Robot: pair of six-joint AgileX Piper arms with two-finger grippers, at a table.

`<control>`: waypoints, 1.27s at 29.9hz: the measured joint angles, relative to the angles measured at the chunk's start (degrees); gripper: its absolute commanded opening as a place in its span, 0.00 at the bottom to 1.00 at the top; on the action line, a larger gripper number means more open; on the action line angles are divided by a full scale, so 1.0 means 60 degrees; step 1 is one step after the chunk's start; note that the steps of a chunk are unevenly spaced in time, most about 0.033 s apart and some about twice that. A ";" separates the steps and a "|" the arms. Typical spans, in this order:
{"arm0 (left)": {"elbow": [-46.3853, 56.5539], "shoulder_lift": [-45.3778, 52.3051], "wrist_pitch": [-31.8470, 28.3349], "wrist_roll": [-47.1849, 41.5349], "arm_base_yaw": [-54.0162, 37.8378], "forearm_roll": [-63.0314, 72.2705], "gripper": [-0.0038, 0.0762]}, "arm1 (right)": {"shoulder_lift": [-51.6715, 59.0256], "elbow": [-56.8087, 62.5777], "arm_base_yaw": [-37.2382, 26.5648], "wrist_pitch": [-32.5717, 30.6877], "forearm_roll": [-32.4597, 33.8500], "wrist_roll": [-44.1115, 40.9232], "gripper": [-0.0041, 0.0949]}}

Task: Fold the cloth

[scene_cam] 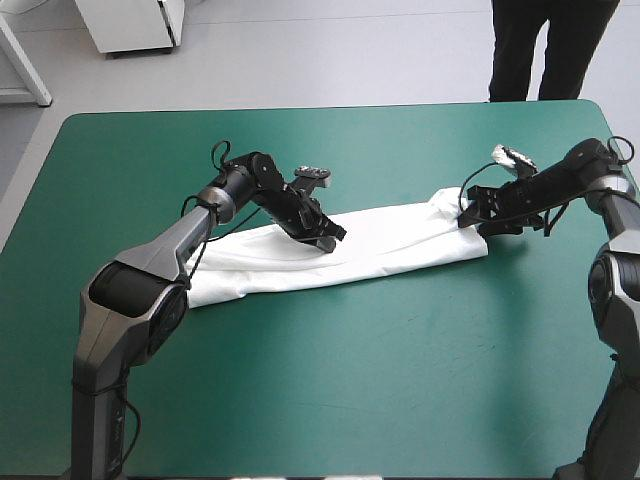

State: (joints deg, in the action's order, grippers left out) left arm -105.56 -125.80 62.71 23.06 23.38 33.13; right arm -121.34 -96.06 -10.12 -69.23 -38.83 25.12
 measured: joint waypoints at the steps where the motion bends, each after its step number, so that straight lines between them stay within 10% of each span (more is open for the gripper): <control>1: 0.0000 -0.0003 -0.0008 0.0000 0.0000 0.0000 0.04 | -0.0022 0.0000 0.0043 -0.0001 -0.0048 0.0032 0.58; 10: 0.0000 -0.0011 0.0001 0.0012 -0.0008 0.0019 0.04 | -0.0314 -0.0167 0.0575 -0.0001 -0.0458 0.0163 0.53; 17: 0.0000 -0.0011 0.0001 0.0012 -0.0008 0.0010 0.04 | -0.0547 -0.0192 0.0694 0.0041 -0.0614 0.0277 0.03; 38: -0.0081 -0.0095 0.0084 -0.0008 -0.0008 -0.0091 0.04 | 0.0908 -0.0285 0.0838 0.0028 -0.0431 0.0534 0.03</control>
State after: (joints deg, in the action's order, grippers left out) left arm -106.04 -126.37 63.22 23.01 23.34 32.59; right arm -115.89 -97.77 -5.10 -69.06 -41.41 28.32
